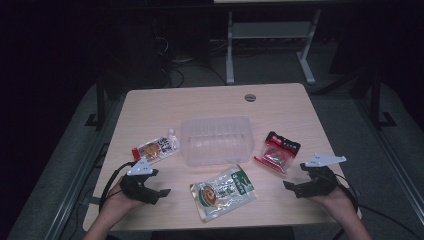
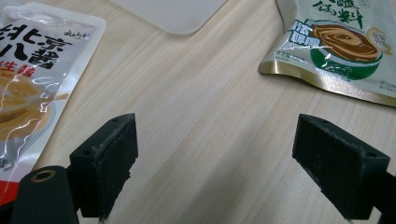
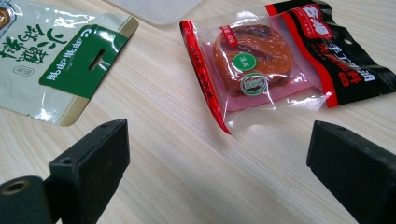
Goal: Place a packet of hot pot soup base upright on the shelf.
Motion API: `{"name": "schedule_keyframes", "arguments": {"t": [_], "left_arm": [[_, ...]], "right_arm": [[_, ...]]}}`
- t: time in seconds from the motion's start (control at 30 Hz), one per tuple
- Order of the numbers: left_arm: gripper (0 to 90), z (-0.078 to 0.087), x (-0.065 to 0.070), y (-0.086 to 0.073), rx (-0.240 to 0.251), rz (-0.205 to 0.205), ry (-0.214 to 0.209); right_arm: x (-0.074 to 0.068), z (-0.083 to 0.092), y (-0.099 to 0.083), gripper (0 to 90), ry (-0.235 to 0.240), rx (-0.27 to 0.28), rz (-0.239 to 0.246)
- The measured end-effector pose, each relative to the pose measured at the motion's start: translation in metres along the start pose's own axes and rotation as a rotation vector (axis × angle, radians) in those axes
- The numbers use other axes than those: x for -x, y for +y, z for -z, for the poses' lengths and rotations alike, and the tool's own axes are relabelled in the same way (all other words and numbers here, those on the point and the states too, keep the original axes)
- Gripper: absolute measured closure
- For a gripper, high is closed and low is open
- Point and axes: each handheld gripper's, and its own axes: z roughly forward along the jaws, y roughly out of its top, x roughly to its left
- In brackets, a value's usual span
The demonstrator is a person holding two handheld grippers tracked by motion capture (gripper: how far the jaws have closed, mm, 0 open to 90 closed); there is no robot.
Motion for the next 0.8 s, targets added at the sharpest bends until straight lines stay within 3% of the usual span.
{"name": "schedule_keyframes", "arguments": {"t": [0.27, 0.4, 0.6, 0.67, 0.7, 0.73, 0.77, 0.8], "left_arm": [[14.0, 0.002, 0.002, -0.002, 0.002, 0.008, -0.001], [14.0, 0.003, 0.002, -0.003, 0.002, 0.007, -0.003], [14.2, 0.005, 0.002, -0.005, 0.002, 0.019, -0.001], [14.3, 0.006, 0.003, -0.006, 0.004, 0.022, 0.000], [14.3, 0.006, 0.003, -0.006, 0.004, 0.022, 0.000], [14.3, 0.006, 0.004, -0.006, 0.012, 0.034, -0.002], [14.3, 0.006, 0.004, -0.006, 0.014, 0.035, 0.000], [14.3, 0.006, 0.005, -0.007, 0.014, 0.036, 0.000]], "right_arm": [[-0.001, 0.002, 0.002, 9.8, 0.011, -0.002, 0.000], [-0.002, 0.004, 0.005, 18.0, 0.034, -0.005, -0.011], [-0.007, 0.000, 0.012, 30.2, 0.081, -0.002, 0.017], [-0.007, -0.002, 0.019, 48.7, 0.078, 0.003, 0.029], [-0.007, -0.002, 0.019, 48.7, 0.078, 0.003, 0.029], [-0.005, -0.002, 0.025, 66.0, 0.073, -0.002, 0.023], [-0.004, -0.003, 0.028, 71.8, 0.069, -0.005, 0.027], [-0.004, -0.003, 0.028, 71.8, 0.069, -0.005, 0.027]]}}
